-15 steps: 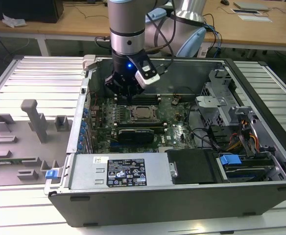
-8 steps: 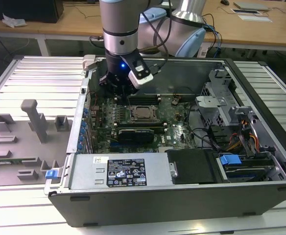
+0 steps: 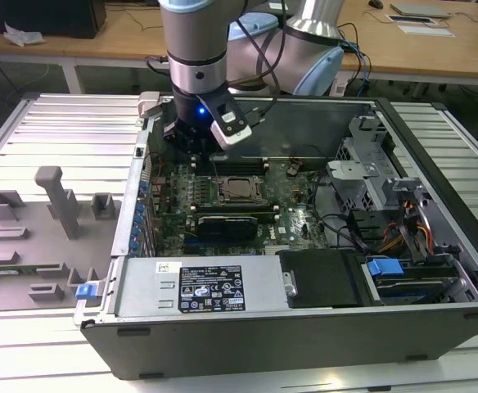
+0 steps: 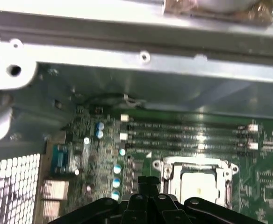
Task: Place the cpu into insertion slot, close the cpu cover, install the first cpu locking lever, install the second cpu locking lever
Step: 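Install the first cpu locking lever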
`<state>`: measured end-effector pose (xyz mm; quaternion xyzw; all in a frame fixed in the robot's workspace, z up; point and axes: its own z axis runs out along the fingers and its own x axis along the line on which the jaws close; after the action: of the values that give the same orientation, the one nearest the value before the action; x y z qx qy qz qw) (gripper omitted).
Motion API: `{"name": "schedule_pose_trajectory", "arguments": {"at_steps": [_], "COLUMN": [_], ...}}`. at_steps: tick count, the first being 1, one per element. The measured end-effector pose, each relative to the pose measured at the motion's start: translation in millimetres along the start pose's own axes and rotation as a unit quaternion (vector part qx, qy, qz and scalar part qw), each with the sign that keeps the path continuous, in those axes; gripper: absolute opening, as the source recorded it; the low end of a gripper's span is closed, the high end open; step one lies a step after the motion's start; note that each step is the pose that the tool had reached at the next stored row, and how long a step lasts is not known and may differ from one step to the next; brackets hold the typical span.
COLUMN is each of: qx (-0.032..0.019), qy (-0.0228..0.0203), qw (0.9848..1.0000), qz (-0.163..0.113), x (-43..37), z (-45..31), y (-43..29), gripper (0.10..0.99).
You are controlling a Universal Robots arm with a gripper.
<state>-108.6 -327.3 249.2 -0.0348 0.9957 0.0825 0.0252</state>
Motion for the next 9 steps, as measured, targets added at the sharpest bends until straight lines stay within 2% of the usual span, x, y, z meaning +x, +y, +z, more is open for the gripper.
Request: {"name": "schedule_pose_trajectory", "arguments": {"at_steps": [1, 2, 5, 6, 9], "qx": [-0.0058, -0.017, -0.041, -0.044, -0.0446], "qy": [-0.0006, -0.0017, -0.0041, -0.0043, -0.0043], "qw": [1.0, 0.9999, 0.9991, 0.999, 0.999], "qz": [0.0, 0.001, 0.002, 0.002, 0.002], "x": [0.6, 1.8, 3.9, 4.0, 3.3], "z": [-0.1, -0.1, -0.2, -0.2, -0.2], "y": [0.0, 0.1, 0.3, 0.4, 0.2], "gripper": [0.106, 0.106, 0.106, 0.106, 0.106]}}
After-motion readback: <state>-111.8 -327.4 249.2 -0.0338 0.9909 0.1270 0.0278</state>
